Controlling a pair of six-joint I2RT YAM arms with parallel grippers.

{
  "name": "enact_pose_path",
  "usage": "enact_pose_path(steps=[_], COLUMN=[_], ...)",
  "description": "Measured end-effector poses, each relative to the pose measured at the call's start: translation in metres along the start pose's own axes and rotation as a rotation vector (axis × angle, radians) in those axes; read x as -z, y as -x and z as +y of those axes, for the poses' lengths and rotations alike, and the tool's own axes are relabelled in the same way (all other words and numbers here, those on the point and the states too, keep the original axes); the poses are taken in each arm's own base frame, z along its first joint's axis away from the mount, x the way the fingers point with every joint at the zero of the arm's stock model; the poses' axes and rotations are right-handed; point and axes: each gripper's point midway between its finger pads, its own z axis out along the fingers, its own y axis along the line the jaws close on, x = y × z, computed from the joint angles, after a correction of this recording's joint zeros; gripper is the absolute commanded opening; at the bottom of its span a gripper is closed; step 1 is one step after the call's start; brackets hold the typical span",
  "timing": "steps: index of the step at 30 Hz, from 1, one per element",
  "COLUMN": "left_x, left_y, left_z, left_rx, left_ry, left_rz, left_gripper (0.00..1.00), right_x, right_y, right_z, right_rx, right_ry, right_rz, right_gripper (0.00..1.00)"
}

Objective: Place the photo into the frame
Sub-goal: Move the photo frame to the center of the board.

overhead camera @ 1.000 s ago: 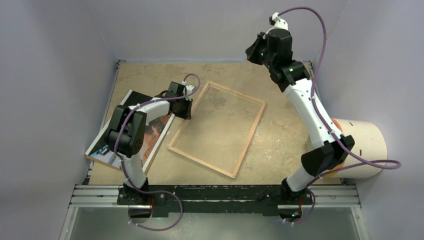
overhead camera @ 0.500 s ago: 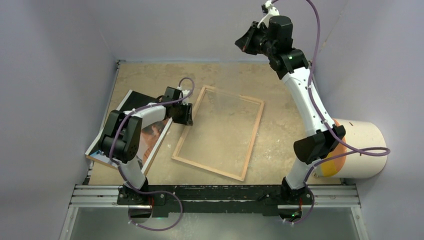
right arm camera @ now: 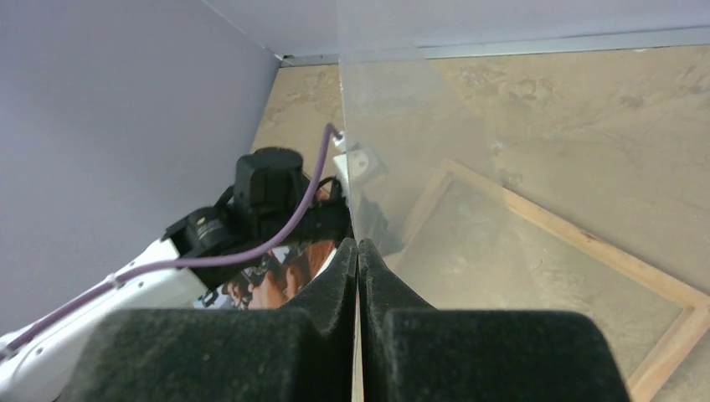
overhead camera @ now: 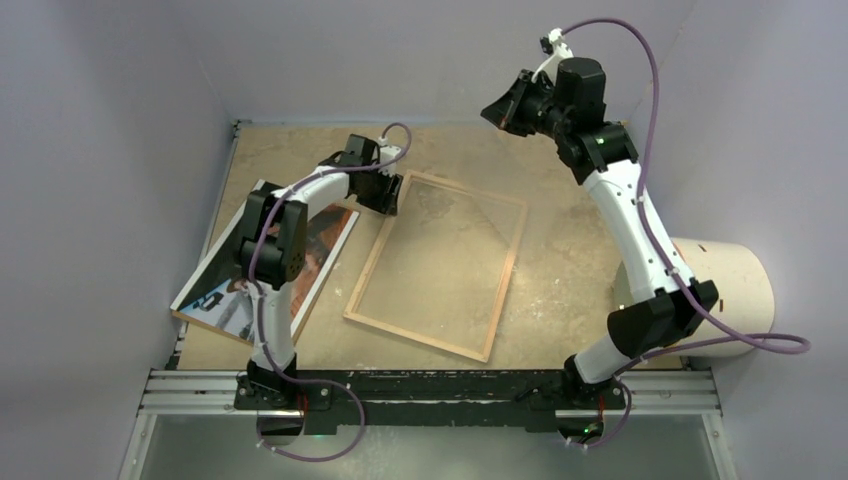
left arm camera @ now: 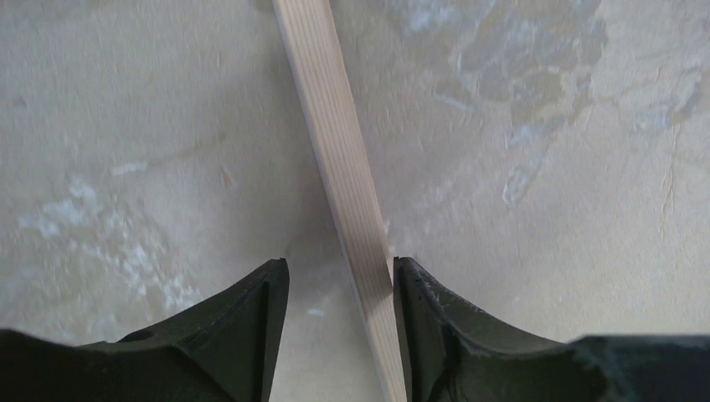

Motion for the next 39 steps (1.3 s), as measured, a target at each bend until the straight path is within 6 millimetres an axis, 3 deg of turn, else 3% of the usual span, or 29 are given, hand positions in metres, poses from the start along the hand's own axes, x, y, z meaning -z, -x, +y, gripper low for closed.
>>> enact_pose_path(steps=[8,13,29,39], left_x=[-0.019,-0.019,-0.012,-0.008], left_y=[0.008,0.006,-0.004,-0.008], left_z=[-0.003,-0.002,0.01,0.011], left_rx=[0.015,0.05,0.386,0.462], left_ry=[-0.059,-0.051,-0.035,-0.008], left_rz=[0.063,0.077,-0.009,-0.066], left_gripper=[0.26,0.0,0.0,0.42], right_x=[0.031,0.035,0.018,0.006], right_y=[0.008,0.013,0.003,-0.007], right_z=[0.007,-0.003,-0.033,-0.069], right_rx=[0.004,-0.001,-0.04,-0.139], right_ry=[-0.004,-0.034,-0.094,-0.114], right_rz=[-0.04,-0.052,0.0,0.012], right_gripper=[0.0,0.0,0.0,0.0])
